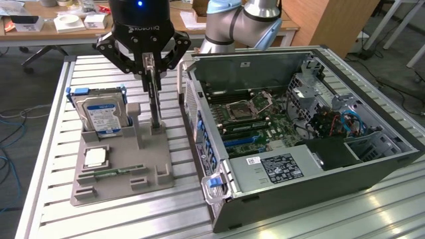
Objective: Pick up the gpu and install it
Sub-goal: 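Pick up the gpu and move the gpu toward the slot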
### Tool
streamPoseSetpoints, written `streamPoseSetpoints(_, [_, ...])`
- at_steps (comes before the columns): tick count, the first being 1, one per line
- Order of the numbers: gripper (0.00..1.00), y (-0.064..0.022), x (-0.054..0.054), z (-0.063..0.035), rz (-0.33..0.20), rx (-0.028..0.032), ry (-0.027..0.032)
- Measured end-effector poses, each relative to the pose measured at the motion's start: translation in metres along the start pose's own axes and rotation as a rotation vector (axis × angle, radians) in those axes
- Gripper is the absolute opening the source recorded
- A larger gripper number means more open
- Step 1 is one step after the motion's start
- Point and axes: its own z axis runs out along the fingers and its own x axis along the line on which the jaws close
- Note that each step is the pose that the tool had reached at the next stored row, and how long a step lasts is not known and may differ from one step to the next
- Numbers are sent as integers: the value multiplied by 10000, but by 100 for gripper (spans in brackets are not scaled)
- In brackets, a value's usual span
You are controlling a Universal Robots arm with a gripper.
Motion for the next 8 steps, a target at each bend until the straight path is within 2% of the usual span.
streamPoseSetpoints(5, [26,2,-2,-79,-1,-2,-2])
streamPoseSetpoints(8, [26,2,-2,-87,0,-4,-3])
